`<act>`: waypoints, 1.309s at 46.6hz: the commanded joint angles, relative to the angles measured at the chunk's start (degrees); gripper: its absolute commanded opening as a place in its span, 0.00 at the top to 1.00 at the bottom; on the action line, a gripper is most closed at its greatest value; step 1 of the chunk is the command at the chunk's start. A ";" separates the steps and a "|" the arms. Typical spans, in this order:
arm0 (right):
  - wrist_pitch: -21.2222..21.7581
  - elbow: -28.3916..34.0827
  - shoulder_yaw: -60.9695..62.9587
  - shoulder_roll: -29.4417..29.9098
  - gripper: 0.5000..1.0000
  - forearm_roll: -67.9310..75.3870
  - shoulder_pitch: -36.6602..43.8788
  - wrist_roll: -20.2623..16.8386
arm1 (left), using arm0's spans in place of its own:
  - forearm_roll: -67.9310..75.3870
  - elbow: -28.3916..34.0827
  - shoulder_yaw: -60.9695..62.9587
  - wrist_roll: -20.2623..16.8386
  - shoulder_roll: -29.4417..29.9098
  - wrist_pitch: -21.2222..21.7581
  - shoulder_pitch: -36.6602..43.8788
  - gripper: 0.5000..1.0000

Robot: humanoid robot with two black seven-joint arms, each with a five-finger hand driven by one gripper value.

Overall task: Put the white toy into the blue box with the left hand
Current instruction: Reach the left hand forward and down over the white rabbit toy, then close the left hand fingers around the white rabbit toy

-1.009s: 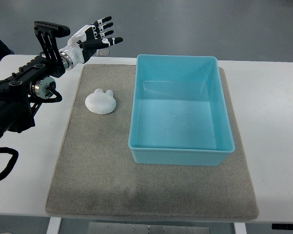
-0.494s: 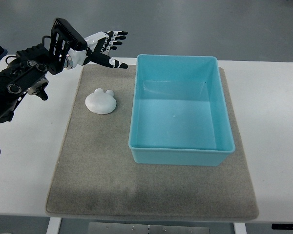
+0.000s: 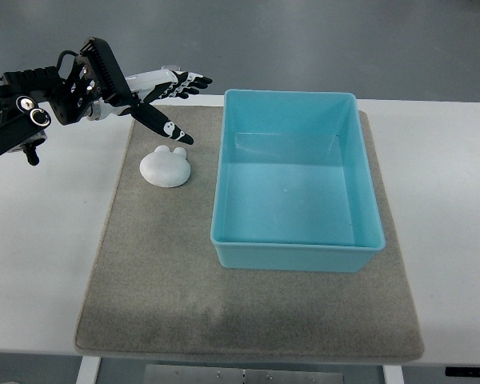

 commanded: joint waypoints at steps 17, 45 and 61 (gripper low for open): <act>-0.01 0.00 0.00 0.00 0.13 0.00 0.00 0.04 | 15.42 -6.22 0.55 -0.36 5.00 -1.66 -0.32 0.01; -0.01 0.00 0.00 0.00 0.13 0.00 0.00 -0.05 | 30.54 -7.63 1.51 -0.35 4.48 -1.58 2.76 0.01; -0.01 0.00 0.00 0.00 0.13 0.00 0.00 -0.05 | 31.51 -7.37 1.51 -0.35 4.04 2.20 3.20 0.02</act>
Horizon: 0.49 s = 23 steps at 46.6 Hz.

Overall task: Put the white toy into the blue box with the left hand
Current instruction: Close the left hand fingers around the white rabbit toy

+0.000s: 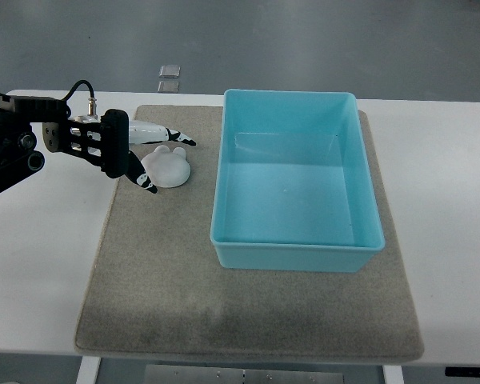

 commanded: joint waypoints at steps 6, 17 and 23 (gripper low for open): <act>-0.02 -0.01 0.00 0.00 0.13 -0.02 0.00 0.05 | 2.15 0.00 0.00 -0.02 0.00 1.27 0.00 0.05; -0.02 -0.01 0.00 0.00 0.13 -0.02 0.00 -0.04 | 6.02 0.00 0.00 -1.51 0.00 1.71 0.00 0.42; -0.02 -0.01 0.00 0.00 0.13 -0.02 0.00 0.05 | 6.37 0.00 0.00 -1.42 0.09 1.71 -0.08 0.95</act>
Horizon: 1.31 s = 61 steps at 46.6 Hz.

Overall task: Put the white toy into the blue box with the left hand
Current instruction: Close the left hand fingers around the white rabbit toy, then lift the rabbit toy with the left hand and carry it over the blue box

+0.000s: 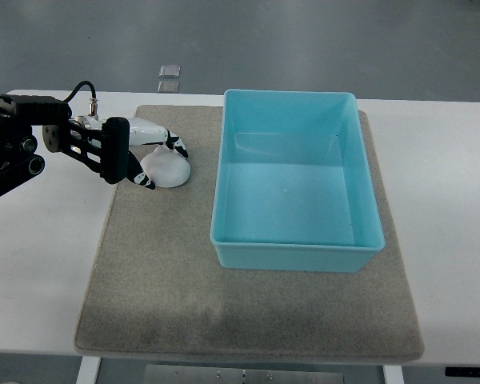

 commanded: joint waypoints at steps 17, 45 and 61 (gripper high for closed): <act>0.00 -0.01 0.00 0.00 0.13 0.00 0.00 0.02 | 0.10 0.10 -0.09 0.17 0.00 0.17 -0.09 1.00; 0.00 -0.01 0.00 0.00 0.13 0.00 0.00 0.02 | -0.25 0.28 -1.85 0.17 -0.09 4.30 -2.55 1.00; 0.00 -0.01 0.00 0.00 0.13 0.00 0.00 0.02 | -0.51 0.37 -3.69 0.17 -2.28 8.61 -5.27 1.00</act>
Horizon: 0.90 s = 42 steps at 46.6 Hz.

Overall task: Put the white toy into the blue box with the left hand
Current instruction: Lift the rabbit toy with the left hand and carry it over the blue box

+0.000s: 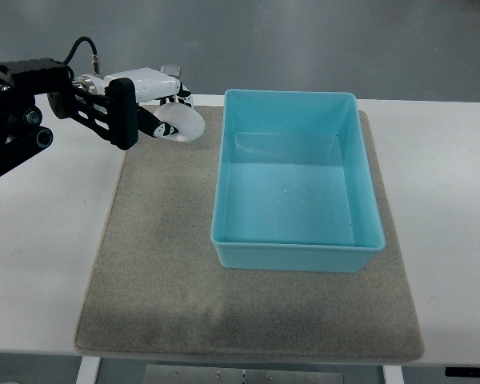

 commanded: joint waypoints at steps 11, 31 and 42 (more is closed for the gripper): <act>0.00 0.00 0.00 0.00 0.13 0.00 0.00 0.03 | -0.18 -0.06 -0.90 0.01 -2.83 0.61 -2.03 1.00; 0.00 0.00 0.00 0.00 0.13 0.00 0.00 -0.06 | 0.17 -0.06 -1.78 0.10 -8.80 2.71 -2.91 1.00; 0.09 0.00 0.00 0.00 0.13 0.00 0.00 0.03 | 0.17 0.91 -1.43 0.10 -12.75 3.16 -2.30 1.00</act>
